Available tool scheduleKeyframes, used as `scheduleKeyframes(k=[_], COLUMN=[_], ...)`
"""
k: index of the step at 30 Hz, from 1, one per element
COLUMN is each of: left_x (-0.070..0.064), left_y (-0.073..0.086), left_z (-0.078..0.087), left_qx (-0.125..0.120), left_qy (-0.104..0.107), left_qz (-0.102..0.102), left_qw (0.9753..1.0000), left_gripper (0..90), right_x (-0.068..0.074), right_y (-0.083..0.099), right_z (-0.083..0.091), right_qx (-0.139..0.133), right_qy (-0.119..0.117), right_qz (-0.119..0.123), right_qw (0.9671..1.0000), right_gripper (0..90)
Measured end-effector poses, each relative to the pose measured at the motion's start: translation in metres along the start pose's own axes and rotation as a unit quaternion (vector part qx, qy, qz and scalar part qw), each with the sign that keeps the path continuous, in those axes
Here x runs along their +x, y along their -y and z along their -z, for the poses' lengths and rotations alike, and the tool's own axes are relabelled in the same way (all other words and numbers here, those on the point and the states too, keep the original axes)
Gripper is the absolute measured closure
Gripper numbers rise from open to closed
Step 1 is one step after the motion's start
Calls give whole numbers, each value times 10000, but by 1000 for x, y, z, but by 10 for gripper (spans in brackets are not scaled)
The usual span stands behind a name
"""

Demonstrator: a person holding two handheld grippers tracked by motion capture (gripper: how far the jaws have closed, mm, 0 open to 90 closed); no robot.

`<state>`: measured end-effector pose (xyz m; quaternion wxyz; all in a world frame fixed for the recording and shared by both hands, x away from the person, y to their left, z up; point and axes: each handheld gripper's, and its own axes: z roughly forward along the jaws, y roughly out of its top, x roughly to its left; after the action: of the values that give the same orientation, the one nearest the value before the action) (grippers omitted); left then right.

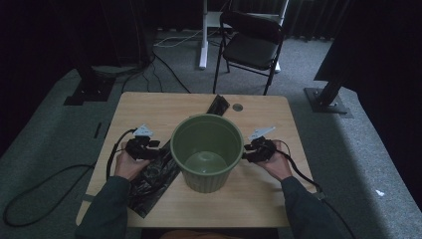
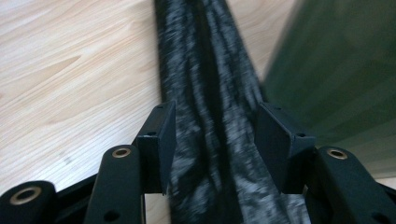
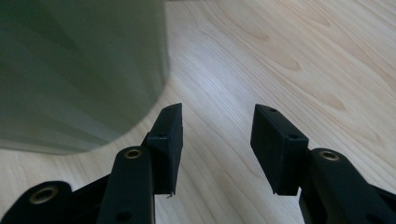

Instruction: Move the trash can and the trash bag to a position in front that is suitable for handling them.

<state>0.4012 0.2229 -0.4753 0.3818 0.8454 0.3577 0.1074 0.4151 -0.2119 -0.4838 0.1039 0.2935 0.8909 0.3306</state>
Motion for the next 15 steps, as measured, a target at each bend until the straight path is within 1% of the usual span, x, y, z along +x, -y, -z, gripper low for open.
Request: scheduleKeyframes(k=[1, 3, 8, 10, 15], left_x=[0, -5, -14, -16, -23], left_y=[0, -3, -7, -9, -13], left_z=[0, -1, -4, -5, -8], left_qx=[0, -53, -134, -163, -173], left_qy=[0, 86, 298, 401, 488], left_qz=[0, -46, -111, -95, -163], left_qw=[10000, 9999, 9994, 9990, 9985], left_gripper=[483, 483, 483, 483, 490], right_x=[0, 4, 6, 7, 11], right_y=[0, -3, -5, -6, -10], right_z=[0, 0, 1, 2, 0], right_qx=[0, -51, -202, -268, -327], right_qy=[0, -21, -141, -184, -254], right_qz=[0, 60, 43, 34, 99], right_qw=[10000, 10000, 9997, 9995, 9991], right_gripper=[532, 531, 531, 533, 533])
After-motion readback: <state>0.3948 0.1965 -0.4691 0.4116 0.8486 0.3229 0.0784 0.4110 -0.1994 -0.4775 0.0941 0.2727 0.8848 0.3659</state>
